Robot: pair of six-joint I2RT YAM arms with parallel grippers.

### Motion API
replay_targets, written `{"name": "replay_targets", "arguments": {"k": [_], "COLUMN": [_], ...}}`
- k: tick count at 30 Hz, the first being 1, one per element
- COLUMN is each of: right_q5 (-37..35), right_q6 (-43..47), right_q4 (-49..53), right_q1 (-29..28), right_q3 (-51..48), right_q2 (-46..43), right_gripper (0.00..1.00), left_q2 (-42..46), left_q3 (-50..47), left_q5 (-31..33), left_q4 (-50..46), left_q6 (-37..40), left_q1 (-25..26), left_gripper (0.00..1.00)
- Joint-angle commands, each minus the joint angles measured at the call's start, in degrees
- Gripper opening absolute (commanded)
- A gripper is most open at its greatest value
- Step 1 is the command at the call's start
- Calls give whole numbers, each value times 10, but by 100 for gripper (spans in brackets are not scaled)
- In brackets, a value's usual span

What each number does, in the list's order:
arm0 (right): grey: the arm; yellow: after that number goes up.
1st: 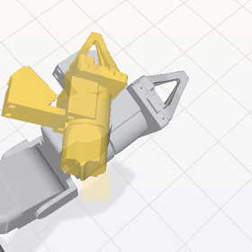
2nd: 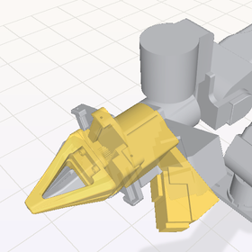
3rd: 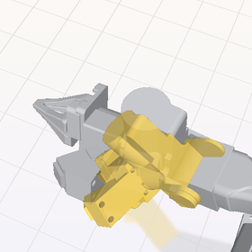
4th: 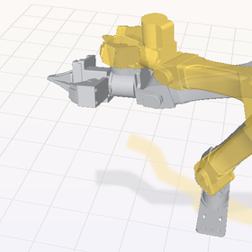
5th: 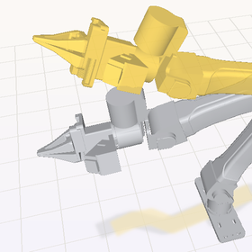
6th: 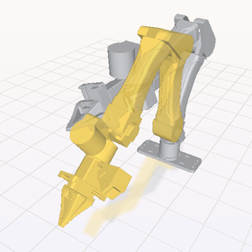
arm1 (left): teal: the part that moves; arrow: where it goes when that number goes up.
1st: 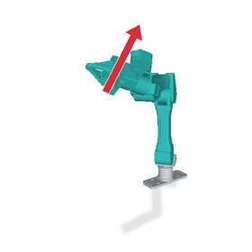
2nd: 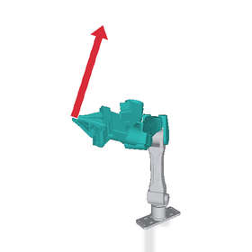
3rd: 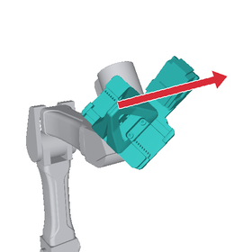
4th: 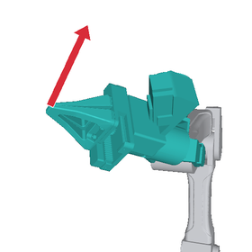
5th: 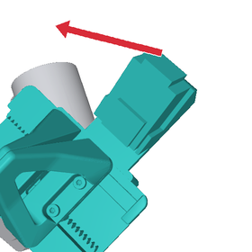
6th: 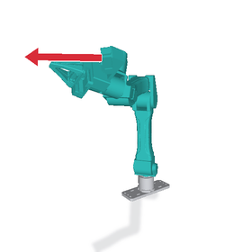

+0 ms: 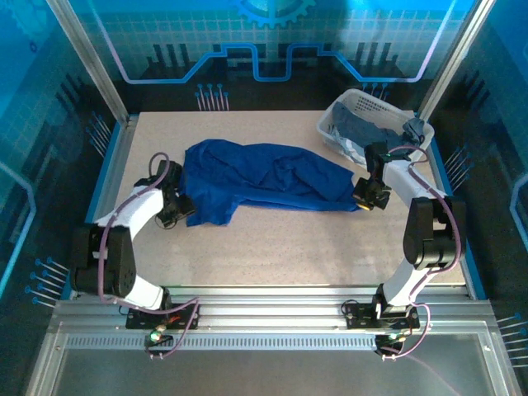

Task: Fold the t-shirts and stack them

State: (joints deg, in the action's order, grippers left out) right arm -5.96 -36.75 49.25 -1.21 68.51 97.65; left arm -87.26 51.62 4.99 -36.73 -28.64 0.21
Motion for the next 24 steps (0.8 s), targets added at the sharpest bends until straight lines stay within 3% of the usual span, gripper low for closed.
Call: {"name": "replay_targets", "arguments": {"k": [1,11,16,18,24], "right_q5": [12,11,13,13,9], "right_q6": [10,5,2,2,-8], "right_q4": [3,1,-2,-1,21], "right_q1": [-5,-7,-8,-9,-17], "right_q3": [-11,-32,-36,-38,-45], "right_q2": [-2,-18,-26,-32,-63], "right_gripper": [0,0,0,0,0], "left_q2": [-23,-102,-115,-96,79], "left_q3": [1,13,14,14,0], "left_q5": [-61,-94,-72,-50,88], "left_q4": [46,84,99,105,42], "left_q6": [-32,-44,-52,-55,-88], "left_q1": [-13,-4,7,9,12], "left_gripper": [58,41,16,2,0]}}
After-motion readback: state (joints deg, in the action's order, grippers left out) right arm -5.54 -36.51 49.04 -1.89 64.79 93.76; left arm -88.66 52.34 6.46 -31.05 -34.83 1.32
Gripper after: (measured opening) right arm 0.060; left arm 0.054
